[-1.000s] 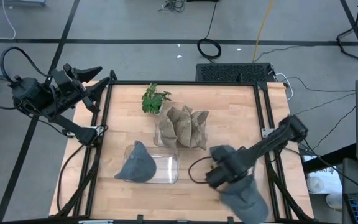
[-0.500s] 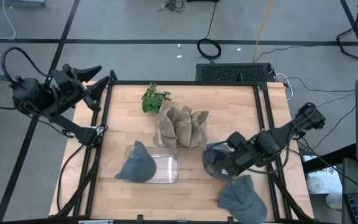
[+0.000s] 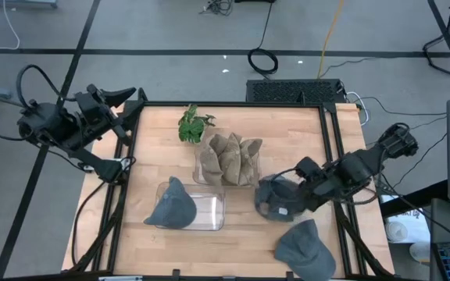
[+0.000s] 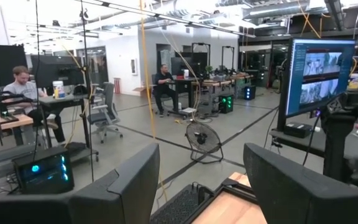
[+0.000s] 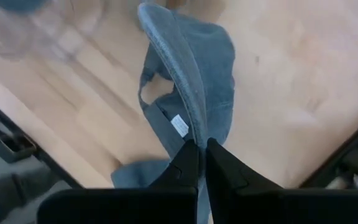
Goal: Pick & Place hat
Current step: Put the top blue cap into the bottom transparent bin
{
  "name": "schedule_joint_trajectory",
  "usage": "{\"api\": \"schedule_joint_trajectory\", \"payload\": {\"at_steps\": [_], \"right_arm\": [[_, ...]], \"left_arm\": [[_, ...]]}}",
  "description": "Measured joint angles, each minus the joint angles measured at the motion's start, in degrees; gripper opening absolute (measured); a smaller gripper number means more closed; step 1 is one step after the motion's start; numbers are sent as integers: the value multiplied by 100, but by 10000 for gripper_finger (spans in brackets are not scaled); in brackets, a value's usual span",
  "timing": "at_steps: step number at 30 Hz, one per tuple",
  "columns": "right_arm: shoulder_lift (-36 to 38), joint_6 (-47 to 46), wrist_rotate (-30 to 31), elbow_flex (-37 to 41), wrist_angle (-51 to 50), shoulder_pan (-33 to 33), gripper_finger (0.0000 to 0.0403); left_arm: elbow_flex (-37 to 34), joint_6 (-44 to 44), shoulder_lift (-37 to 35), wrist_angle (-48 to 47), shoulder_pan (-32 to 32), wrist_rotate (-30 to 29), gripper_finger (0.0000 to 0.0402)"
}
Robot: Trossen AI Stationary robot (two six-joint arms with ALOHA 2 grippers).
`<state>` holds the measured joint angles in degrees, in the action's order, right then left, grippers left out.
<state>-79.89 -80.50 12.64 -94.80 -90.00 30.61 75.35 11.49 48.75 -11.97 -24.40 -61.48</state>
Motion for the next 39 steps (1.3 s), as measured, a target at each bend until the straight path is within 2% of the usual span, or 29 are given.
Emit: {"api": "schedule_joint_trajectory", "payload": {"at_steps": [4, 8, 16, 21, 26, 32, 39], "right_arm": [[376, 236, 790, 0, -9, -139, 1], [694, 911, 1494, 0, -5, -549, 1], [976, 2886, 1912, -25, -9, -1739, 0], [989, 4138, 2631, -267, 215, -2151, 0], [985, 5967, 3527, -343, 1150, -2322, 0], [861, 8639, 4465, -345, 2489, -2359, 0], [735, 11284, 5027, -345, 4462, -2359, 0]], "left_arm": [[0, 2, 6, 4, 0, 17, 241], [0, 2, 0, 139, 0, 14, 241], [0, 23, 0, 512, 0, -6, 241], [0, 25, 0, 627, 0, -27, 241], [0, -1, 0, 629, 2, -165, 241], [0, -371, 0, 629, 151, -305, 241], [0, -1369, 0, 629, 531, -307, 241]]}}
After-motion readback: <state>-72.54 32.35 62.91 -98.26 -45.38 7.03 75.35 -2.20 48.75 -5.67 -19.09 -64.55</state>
